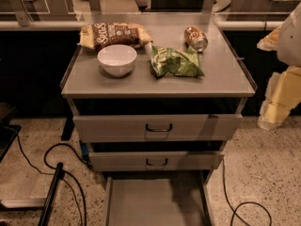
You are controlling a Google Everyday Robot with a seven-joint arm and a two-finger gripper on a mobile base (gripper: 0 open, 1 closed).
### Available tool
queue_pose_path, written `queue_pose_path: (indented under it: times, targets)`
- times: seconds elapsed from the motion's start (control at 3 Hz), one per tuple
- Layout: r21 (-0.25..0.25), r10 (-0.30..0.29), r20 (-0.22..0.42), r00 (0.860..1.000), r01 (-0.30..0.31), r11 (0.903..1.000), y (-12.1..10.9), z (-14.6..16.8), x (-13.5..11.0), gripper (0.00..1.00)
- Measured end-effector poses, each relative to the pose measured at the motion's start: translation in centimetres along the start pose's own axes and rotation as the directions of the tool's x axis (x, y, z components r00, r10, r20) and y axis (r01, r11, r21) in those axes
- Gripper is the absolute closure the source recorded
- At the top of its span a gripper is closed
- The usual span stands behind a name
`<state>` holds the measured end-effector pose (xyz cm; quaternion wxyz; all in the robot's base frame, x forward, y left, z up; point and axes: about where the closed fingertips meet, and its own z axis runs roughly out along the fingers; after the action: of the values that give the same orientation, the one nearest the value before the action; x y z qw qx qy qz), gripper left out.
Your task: Place orange can into bottom drawer
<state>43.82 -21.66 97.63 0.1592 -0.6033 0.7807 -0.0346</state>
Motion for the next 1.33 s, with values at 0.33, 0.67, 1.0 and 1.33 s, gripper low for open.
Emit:
queue_pose_path:
  times: [0.33, 0.67, 1.0, 1.33]
  targets:
    - [0.000, 0.000, 0.000, 1.000, 0.000, 1.0000, 0.0, 0.0, 0.0, 0.00]
    - [0.005, 0.018, 0.003, 1.000, -0.018, 0.9998, -0.6, 0.1, -0.2, 0.00]
    - [0.021, 0.055, -0.013, 0.998, -0.055, 0.9983, -2.8, 1.1, -1.1, 0.00]
    - [0.061, 0.096, -0.051, 0.994, -0.093, 0.9938, -6.1, 2.2, -2.0, 0.00]
